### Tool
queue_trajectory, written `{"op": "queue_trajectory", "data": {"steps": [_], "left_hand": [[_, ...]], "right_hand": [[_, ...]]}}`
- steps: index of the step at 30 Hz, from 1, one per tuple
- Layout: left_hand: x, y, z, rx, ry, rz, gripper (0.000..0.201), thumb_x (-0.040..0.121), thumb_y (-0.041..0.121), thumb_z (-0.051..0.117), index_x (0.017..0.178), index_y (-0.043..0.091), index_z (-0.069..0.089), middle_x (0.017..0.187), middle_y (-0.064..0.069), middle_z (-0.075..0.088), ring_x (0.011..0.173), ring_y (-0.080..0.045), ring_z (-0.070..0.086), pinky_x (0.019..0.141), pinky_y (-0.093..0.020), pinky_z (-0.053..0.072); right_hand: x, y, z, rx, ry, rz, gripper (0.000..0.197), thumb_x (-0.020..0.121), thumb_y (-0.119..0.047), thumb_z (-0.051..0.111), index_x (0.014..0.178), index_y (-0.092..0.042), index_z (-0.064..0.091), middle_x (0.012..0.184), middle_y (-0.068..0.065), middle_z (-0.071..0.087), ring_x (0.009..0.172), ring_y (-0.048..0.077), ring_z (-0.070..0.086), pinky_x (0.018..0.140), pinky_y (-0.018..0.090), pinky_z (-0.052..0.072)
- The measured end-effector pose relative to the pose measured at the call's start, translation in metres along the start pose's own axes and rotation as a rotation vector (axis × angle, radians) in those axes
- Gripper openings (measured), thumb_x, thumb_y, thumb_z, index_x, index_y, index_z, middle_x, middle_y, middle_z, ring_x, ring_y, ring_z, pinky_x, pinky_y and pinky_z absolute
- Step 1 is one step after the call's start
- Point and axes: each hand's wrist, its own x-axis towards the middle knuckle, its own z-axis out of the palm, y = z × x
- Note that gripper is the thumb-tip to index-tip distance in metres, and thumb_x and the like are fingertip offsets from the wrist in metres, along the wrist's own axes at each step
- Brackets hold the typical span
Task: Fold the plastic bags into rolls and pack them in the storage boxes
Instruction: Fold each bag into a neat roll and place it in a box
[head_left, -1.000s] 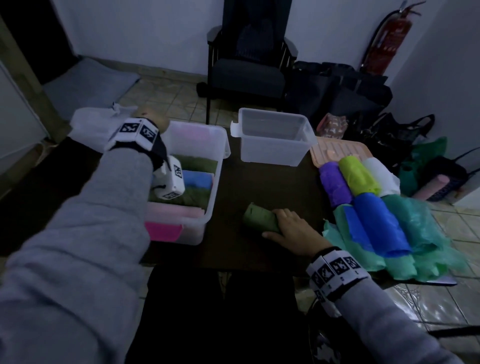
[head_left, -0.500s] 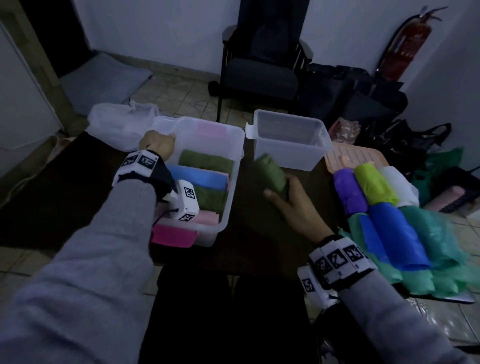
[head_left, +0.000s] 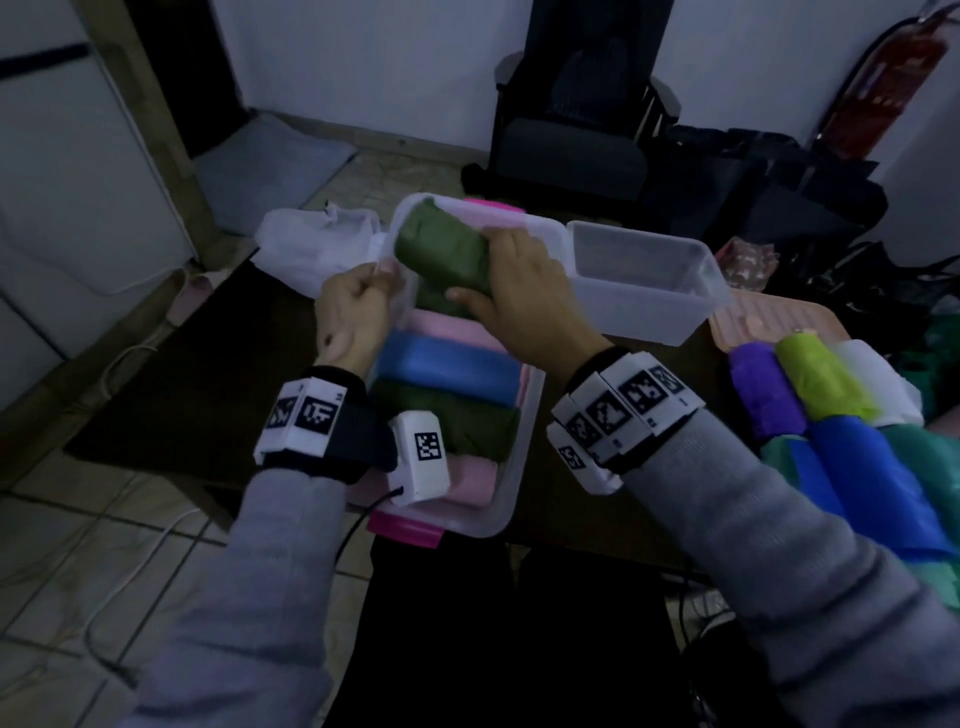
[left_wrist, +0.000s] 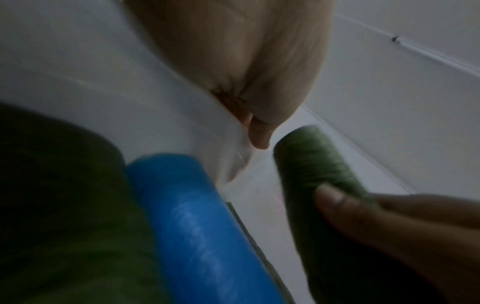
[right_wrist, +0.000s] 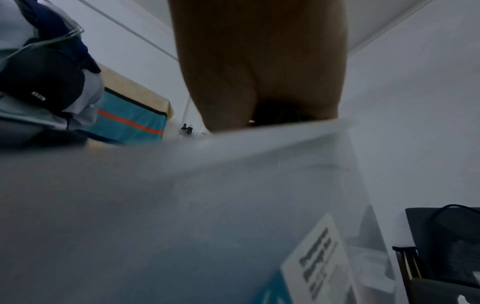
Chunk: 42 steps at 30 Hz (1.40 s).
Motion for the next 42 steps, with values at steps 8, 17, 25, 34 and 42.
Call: {"op": "queue_trajectory", "data": {"steps": [8,17,25,34,42], "left_hand": [[-0.005,-0.005,-0.002,0.083,0.031,0.103,0.037,0.098,0.028,0.044,0.064,0.016,0.052,0.07,-0.002,0.054,0.066,-0.012,0.046,0.067,-0.026,0.036],[-0.011,-0.003,-0.004,0.145,0.057,0.133,0.045,0.099,0.027,0.042,0.055,0.021,0.035,0.058,0.007,0.04,0.055,-0.001,0.035,0.056,-0.022,0.023],[-0.011,0.002,-0.002,0.186,0.05,0.128,0.044,0.099,0.027,0.041,0.056,0.021,0.036,0.059,0.005,0.04,0.054,-0.002,0.036,0.048,-0.02,0.026],[-0.01,0.002,-0.001,0.215,0.047,0.119,0.043,0.099,0.029,0.04,0.057,0.021,0.037,0.06,0.005,0.042,0.056,-0.003,0.037,0.058,-0.02,0.024],[-0.01,0.002,-0.001,0.22,0.044,0.122,0.04,0.099,0.029,0.04,0.061,0.017,0.043,0.061,0.007,0.044,0.068,-0.016,0.042,0.058,-0.02,0.023]], "right_hand": [[0.005,-0.011,0.01,-0.301,-0.218,0.007,0.057,0.091,-0.046,0.051,0.127,-0.004,0.04,0.129,0.015,0.045,0.118,0.03,0.044,0.096,0.04,0.035],[0.025,-0.013,0.001,-0.139,-0.62,0.073,0.059,0.094,-0.049,0.045,0.134,-0.006,0.041,0.137,0.014,0.046,0.123,0.028,0.044,0.104,0.035,0.032],[0.032,-0.011,-0.005,-0.036,-0.712,0.143,0.057,0.097,-0.041,0.042,0.143,-0.012,0.027,0.145,0.011,0.036,0.129,0.027,0.039,0.105,0.034,0.029],[0.031,-0.012,-0.01,0.012,-0.713,0.108,0.046,0.102,-0.03,0.033,0.145,-0.015,0.031,0.147,0.009,0.036,0.132,0.024,0.035,0.107,0.032,0.026],[-0.004,-0.026,0.028,-0.051,-0.31,0.107,0.052,0.1,-0.038,0.033,0.147,-0.019,0.023,0.151,0.01,0.02,0.139,0.03,0.018,0.111,0.057,0.018]]}}
